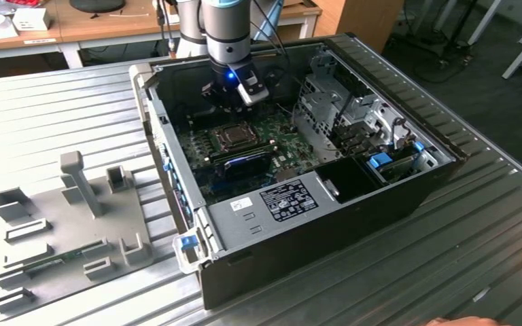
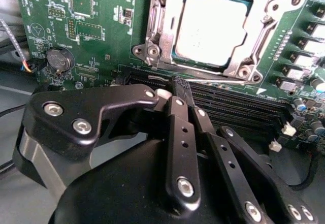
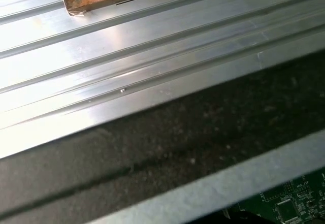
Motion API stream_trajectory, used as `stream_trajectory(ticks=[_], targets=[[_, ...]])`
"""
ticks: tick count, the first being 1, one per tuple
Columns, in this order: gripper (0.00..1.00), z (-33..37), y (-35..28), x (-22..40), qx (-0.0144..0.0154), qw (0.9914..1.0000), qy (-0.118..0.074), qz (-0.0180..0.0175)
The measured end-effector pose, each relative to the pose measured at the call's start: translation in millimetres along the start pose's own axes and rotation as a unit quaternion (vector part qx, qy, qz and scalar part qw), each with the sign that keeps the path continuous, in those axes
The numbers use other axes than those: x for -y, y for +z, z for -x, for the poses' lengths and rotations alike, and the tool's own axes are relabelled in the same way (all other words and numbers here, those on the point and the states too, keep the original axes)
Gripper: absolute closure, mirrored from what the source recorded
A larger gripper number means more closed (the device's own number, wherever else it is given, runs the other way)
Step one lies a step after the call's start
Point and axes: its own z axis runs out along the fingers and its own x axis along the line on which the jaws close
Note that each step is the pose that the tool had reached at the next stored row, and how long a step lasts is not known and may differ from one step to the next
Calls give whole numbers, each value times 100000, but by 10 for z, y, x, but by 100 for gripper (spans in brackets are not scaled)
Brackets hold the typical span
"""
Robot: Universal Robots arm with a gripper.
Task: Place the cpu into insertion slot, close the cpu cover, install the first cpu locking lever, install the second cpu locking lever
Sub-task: 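Install the first cpu locking lever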
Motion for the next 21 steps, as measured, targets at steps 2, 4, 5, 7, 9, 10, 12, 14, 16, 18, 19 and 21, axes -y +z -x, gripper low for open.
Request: stream_trajectory(ticks=[2, 4, 5, 7, 9, 10, 12, 14, 16, 18, 19, 21], targets=[[89, 0, 0, 0, 2, 100000, 0, 14], [89, 0, -2, 0, -3, 100000, -2, -4], [89, 0, -2, 0, -4, 100000, -1, -2], [89, 1, -1, 0, -172, 100000, 9, -66], [89, 0, -1, 0, -518, 99998, 61, -227], [89, 0, -2, 1, -525, 99998, 63, -229], [89, 0, -1, 1, -533, 99998, 67, -222], [89, 0, 0, 0, -544, 99998, 67, -212], [89, 0, 0, 0, -555, 99998, 71, -166], [89, 0, 0, 0, -566, 99998, 99, -137], [89, 0, 0, 0, -551, 99998, 242, -126], [89, 0, 0, 0, -466, 99995, 820, -148]])
